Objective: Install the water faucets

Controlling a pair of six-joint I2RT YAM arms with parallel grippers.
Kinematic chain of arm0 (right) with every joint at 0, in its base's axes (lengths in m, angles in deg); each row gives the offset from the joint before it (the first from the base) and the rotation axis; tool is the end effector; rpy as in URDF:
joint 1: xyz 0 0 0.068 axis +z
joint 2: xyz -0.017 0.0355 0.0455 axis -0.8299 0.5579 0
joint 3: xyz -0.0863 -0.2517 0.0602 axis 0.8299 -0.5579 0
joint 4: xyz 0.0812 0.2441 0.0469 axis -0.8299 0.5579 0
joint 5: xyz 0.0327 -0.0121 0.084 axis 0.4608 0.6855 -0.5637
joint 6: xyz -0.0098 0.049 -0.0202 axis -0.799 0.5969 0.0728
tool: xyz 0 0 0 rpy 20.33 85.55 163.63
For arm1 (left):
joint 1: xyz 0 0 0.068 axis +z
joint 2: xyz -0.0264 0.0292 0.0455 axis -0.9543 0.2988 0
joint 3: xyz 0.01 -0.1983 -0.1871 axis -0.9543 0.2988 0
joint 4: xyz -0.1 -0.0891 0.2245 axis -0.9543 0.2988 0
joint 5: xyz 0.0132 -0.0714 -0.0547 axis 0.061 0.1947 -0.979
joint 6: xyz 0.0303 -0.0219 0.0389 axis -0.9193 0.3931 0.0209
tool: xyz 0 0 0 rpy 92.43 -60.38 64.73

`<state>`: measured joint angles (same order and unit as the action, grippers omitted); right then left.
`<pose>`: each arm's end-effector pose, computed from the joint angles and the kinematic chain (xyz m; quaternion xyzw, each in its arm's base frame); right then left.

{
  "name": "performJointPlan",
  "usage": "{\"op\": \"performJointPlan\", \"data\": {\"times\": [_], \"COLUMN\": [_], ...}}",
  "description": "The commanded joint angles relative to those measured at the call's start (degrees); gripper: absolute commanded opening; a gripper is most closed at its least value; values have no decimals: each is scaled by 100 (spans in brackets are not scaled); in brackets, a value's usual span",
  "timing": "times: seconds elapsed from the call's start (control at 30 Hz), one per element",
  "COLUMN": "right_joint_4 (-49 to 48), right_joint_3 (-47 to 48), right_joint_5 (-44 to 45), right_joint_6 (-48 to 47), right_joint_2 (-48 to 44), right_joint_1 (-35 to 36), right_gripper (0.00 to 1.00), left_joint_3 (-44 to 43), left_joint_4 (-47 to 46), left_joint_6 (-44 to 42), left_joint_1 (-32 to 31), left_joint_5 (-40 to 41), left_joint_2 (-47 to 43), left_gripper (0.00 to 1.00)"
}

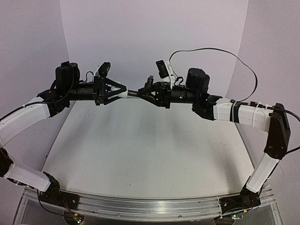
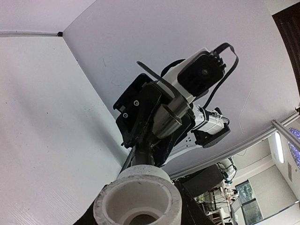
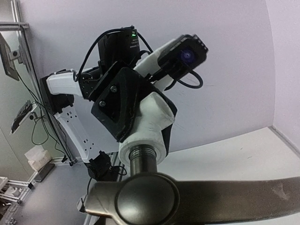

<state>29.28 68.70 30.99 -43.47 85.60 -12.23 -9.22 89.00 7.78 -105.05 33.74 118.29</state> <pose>0.2719 0.3012 0.3630 -0.4843 0.4657 0.5843 0.4553 0.2295 -0.1784 0.3908 0.1833 0.7081 -0.6343 0.2504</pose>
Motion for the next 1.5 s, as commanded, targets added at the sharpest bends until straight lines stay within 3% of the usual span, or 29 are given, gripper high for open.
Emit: {"op": "performJointPlan", "data": {"times": [0.0, 0.13, 0.43, 0.53, 0.63, 0.73, 0.8, 0.87, 1.0, 1.13, 1.27, 1.37, 1.47], "right_joint_4": [-228, -167, -204, -270, -369, -454, -456, -460, -473, -514, -549, -549, -182], "right_joint_3": [448, 736, 1830, 2087, 2196, 2062, 1971, 1931, 1546, 688, -154, -732, -1056], "right_joint_5": [-147, -339, -1404, -1564, -1616, -1488, -1337, -1185, -886, -693, -735, -892, -924], "right_joint_6": [1210, 2164, 4654, 5630, 6592, 7170, 7422, 7507, 7113, 6612, 6163, 5729, 4588], "right_joint_2": [214, 507, 1524, 1765, 1931, 1908, 1882, 1855, 1516, 859, 253, -255, -741], "right_joint_1": [70, 22, -44, -54, -87, -131, -177, -239, -480, -851, -1067, -1159, -1227], "right_gripper": [0, 0, 0, 0, 0, 0, 3, 16, 61, 86, 95, 97, 97], "left_joint_3": [-233, -293, -63, -300, -1247, -1651, -1670, -1709, -1709, -1570, -1045, -936, -929], "left_joint_4": [-527, -558, -557, -290, 1274, 1896, 1920, 1921, 1845, 1203, 57, -33, -31], "left_joint_6": [-1296, -2843, -7093, -8432, -10270, -11454, -11776, -11685, -10728, -8648, -6263, -4932, -3604], "left_joint_1": [-86, -182, -237, -229, -230, -229, -229, -229, -228, -196, -185, -180, -176], "left_joint_5": [-14, -306, -2028, -1810, -1524, -1144, -857, -652, -529, -7, 1256, 1999, 2301], "left_joint_2": [37, 124, -35, 63, 422, 552, 514, 473, 368, 263, 43, -52, -144], "left_gripper": [0, 0, 0, 0, 0, 0, 0, 0, 0, 0, 0, 0, 0]}}
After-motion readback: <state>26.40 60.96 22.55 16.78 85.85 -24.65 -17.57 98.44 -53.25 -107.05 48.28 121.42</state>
